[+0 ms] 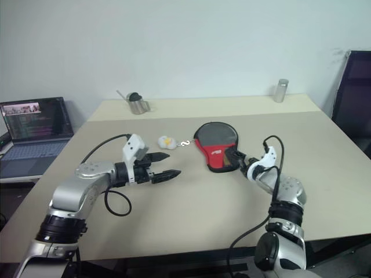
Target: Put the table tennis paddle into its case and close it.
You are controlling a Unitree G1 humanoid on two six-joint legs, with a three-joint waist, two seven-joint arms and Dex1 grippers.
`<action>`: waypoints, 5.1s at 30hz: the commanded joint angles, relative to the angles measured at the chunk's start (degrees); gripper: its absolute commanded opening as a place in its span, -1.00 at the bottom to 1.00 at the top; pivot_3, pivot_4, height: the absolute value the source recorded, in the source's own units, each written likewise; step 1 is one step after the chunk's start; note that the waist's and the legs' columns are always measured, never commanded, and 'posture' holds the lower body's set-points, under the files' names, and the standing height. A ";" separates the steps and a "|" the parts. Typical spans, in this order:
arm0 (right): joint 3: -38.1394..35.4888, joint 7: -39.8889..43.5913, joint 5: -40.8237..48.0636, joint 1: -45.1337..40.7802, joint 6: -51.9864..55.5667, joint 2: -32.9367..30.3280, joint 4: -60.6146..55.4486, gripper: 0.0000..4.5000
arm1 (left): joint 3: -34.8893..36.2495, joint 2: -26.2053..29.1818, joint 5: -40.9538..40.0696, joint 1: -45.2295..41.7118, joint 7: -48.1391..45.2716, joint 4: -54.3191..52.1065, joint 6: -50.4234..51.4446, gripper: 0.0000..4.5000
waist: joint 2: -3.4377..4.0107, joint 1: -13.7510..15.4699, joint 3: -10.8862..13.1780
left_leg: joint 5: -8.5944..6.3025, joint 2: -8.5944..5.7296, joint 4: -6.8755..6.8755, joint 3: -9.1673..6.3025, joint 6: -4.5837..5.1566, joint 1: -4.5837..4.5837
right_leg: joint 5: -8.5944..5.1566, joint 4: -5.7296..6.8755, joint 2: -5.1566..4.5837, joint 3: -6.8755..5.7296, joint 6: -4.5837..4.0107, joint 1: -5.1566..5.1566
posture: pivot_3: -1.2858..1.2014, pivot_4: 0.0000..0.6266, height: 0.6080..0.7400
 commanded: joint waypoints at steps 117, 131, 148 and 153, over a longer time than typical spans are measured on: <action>55.80 21.68 -23.28 20.57 -28.38 -22.48 -21.65 0.99 | -4.27 -9.34 11.36 -13.38 5.02 22.48 -11.50 1.00 | -0.44 3.14 0.02 | -0.18 0.63 0.12 -0.32 -0.27 -1.07 | 0.30 -1.48 0.56 -0.81 -0.10 -0.28 | 0.03 -0.52 1.00; 53.60 27.05 -28.32 18.78 -32.22 -16.23 -19.90 0.99 | -6.63 -18.11 16.21 -17.57 15.26 30.60 -4.98 1.00 | -0.51 1.99 -0.14 | -0.08 0.64 0.22 -0.13 -0.42 -0.81 | 0.31 -0.91 0.59 -0.69 -0.14 -0.31 | 0.03 -0.52 1.00; 52.54 26.78 -32.05 20.81 -30.85 -14.63 -21.76 0.99 | -5.49 -22.27 20.70 -18.45 29.08 37.08 0.64 1.00 | -0.49 2.15 -0.45 | -0.07 0.64 0.12 -0.16 -0.44 -0.28 | 0.31 -1.00 0.59 -0.70 -0.13 0.25 | 0.03 -0.52 1.00; 52.36 26.58 -32.53 20.81 -30.67 -14.66 -21.78 1.00 | -5.60 -22.46 21.34 -17.45 30.65 37.50 1.84 0.83 | -0.49 2.13 -0.46 | -0.08 0.65 0.08 -0.19 -0.43 -0.01 | 0.30 -1.02 0.61 -0.72 -0.13 0.51 | 0.03 -0.52 1.00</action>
